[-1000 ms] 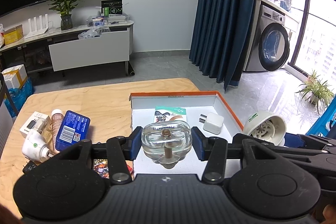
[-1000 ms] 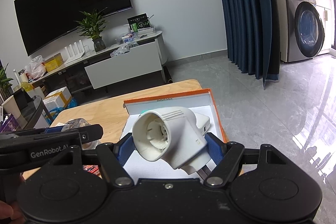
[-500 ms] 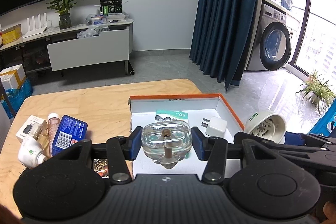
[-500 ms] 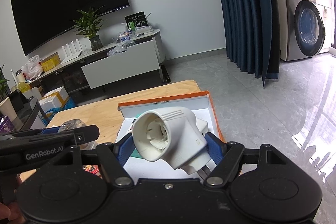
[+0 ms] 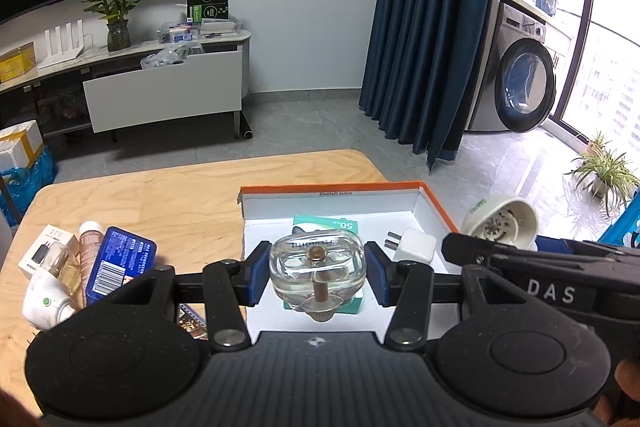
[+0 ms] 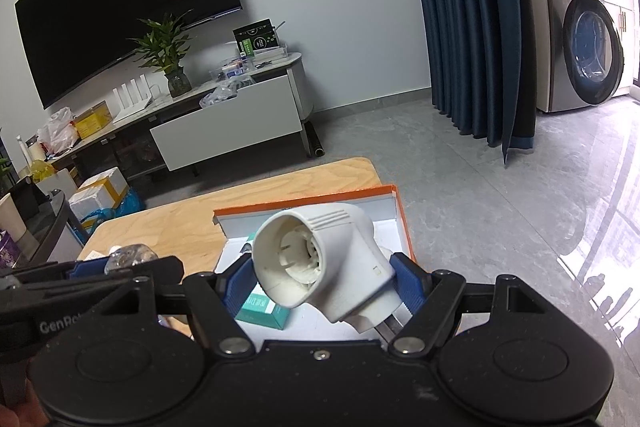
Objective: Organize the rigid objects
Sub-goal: 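Lower the glass bottle toward the white lid with the left gripper while the right holds the adapter, then open the left gripper to drop the glass bottle into the lid while the right releases the adapter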
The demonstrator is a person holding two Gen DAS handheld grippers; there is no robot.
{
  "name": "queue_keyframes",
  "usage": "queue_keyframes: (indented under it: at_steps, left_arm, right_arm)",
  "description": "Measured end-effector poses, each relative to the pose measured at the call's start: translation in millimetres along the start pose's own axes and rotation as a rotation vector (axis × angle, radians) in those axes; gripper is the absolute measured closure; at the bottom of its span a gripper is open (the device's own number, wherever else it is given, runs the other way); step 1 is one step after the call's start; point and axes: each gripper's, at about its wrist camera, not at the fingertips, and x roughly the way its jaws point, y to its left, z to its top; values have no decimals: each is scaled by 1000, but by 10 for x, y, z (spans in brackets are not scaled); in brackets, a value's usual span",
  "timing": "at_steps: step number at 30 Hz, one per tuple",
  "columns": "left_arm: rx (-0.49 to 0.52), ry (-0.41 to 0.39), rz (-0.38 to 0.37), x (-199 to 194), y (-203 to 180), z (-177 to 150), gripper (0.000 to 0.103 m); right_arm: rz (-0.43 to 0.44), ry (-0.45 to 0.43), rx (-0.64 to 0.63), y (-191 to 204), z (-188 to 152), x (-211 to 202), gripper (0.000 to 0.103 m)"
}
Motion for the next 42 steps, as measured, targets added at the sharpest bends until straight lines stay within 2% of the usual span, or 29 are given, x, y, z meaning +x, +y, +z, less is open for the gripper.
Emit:
queue_keyframes:
  at_steps: [14,38,42]
  left_arm:
    - [17,26,-35,168,-52,19,53]
    - [29,61,-82,449,-233,53,53]
    - [22,71,-86,491,-239,44,53]
  right_arm:
    - [20,51,-9,-68,287,386,16]
    - [17,131,-23,-185,506,977,15]
    - [37,125,-26,-202,571,1092,14]
